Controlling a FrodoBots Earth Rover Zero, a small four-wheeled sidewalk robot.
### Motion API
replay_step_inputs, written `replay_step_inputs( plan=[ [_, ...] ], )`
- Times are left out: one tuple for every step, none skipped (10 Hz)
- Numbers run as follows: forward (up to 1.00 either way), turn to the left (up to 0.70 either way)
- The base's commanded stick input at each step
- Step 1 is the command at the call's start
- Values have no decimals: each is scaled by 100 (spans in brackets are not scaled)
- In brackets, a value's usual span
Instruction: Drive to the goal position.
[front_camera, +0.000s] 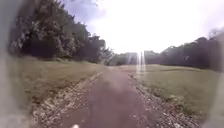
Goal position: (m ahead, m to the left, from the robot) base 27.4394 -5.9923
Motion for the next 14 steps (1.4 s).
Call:
replay_step_inputs(
  plan=[
    [85, 0],
    [85, 0],
    [85, 0],
    [85, 0],
    [85, 0],
    [85, 0],
    [85, 0],
    [85, 0],
    [85, 0],
    [85, 0],
    [85, 0],
    [85, 0],
    [85, 0],
    [85, 0]
  ],
)
